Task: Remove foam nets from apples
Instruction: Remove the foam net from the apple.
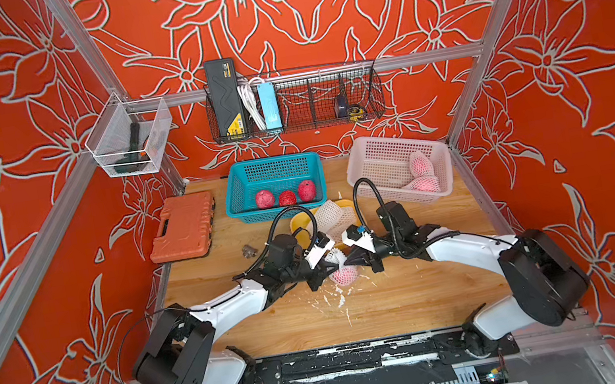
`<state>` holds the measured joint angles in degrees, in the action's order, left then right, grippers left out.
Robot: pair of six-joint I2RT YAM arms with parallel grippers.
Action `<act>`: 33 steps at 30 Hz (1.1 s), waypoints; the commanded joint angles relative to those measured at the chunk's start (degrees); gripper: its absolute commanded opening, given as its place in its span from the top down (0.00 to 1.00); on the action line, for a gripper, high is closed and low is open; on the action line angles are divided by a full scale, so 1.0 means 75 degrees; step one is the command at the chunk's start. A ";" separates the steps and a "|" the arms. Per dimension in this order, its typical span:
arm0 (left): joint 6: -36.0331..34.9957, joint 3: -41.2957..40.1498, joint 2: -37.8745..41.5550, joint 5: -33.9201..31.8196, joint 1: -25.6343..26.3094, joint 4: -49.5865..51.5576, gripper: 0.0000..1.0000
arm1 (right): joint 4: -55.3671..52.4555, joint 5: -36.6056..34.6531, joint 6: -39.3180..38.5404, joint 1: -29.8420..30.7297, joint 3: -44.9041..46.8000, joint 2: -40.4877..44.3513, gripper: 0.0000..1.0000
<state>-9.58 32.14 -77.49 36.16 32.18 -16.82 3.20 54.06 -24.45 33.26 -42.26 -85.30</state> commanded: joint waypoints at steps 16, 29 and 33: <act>-0.0257 0.0203 0.0563 -0.0489 0.0075 0.0329 0.90 | 0.0183 -0.0907 -0.0174 0.0080 0.0034 0.0109 0.95; -0.0239 0.0138 0.0440 0.0007 0.0083 0.0325 0.90 | 0.0645 -0.0457 0.0201 0.0099 -0.0201 0.0028 0.94; -0.0122 0.0112 0.0269 0.0030 0.0080 0.0167 0.91 | 0.0596 -0.0412 0.0219 0.0148 -0.0193 0.0216 0.94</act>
<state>-10.44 32.36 -74.76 34.94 32.32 -15.03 6.52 49.34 -23.31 33.82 -42.37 -85.62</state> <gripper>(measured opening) 0.093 0.057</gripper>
